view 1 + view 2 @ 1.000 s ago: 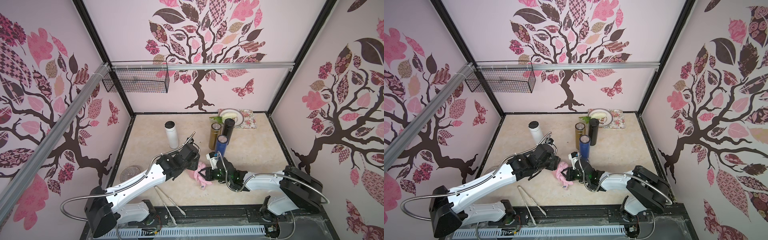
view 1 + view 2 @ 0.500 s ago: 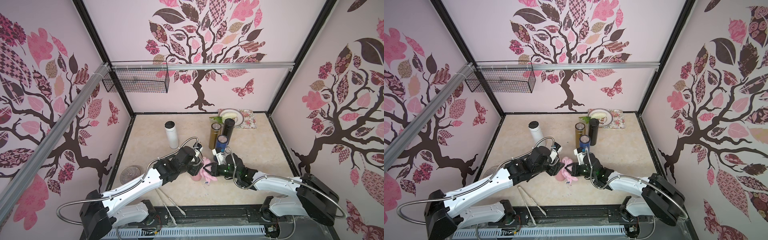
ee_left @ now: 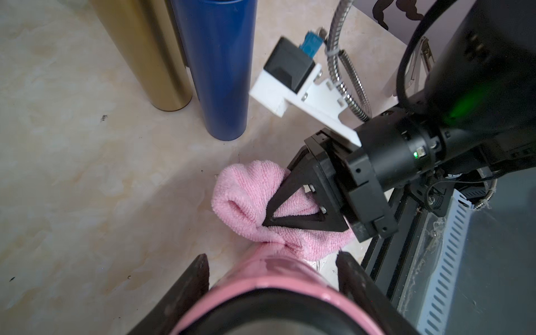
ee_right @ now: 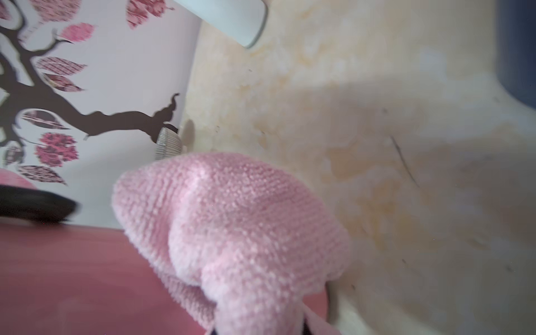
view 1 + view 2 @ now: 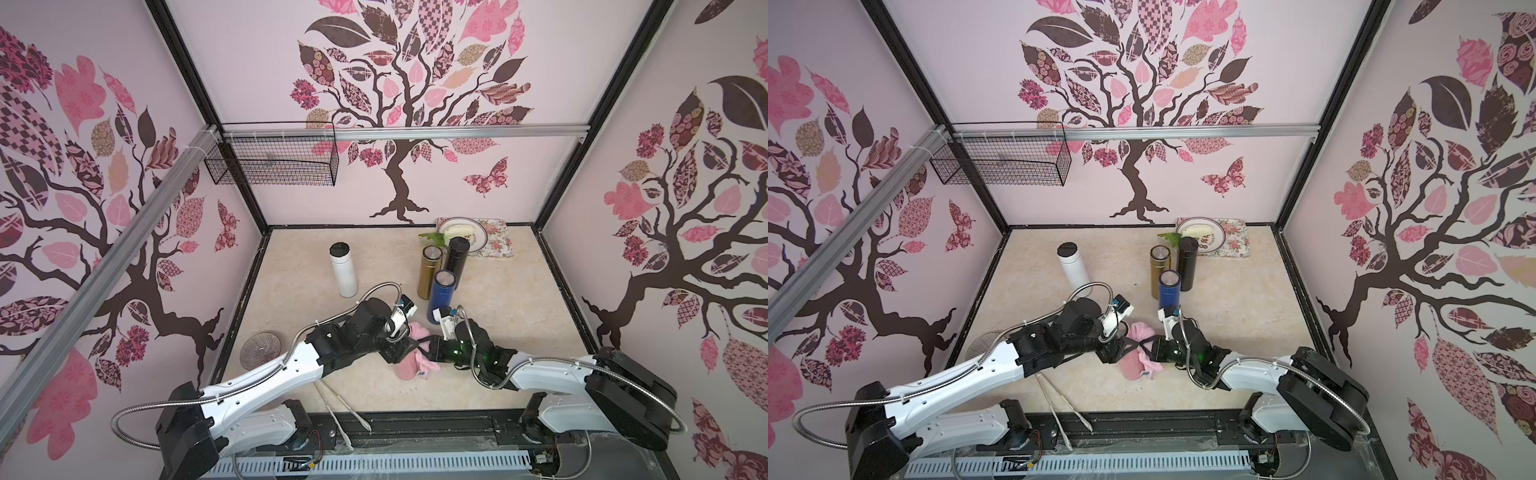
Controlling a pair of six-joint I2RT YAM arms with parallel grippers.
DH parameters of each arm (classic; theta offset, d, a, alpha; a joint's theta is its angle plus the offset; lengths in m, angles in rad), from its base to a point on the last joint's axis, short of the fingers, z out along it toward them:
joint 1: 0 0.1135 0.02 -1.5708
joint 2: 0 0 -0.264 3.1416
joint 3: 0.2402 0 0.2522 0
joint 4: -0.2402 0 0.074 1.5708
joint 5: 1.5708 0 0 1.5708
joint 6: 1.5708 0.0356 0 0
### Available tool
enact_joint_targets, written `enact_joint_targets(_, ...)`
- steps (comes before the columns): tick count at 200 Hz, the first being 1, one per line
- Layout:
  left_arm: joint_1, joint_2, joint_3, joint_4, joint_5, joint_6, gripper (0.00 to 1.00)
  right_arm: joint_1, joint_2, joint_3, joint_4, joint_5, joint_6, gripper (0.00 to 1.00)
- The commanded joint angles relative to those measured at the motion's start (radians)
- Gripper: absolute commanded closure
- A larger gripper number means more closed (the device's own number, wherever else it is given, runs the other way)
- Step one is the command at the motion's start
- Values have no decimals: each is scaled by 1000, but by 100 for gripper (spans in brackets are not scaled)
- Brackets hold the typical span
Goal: Wipe the surface of the thermos
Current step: Wipe the dirt from the surface of the thermos.
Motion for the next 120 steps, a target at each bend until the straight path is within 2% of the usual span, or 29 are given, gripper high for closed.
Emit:
enact_joint_targets(1,-5,-9,-33,91,3,-32,100,15,19,-20,-65,69,-10,100)
enact_joint_targets(21,-5,3,-37,116,-49,-71,100,17,1,-14,-64,71,-22,100)
enact_joint_targets(46,-5,52,9,77,-215,-176,100,65,-73,10,20,32,-69,100)
enact_joint_targets(74,-4,100,58,14,-343,-322,100,131,-148,70,59,7,-148,100)
enact_joint_targets(92,-5,108,67,1,-348,-399,100,139,-166,65,113,-12,-152,100)
enact_joint_targets(120,-5,107,64,-26,-378,-529,100,141,-145,55,88,14,-159,100)
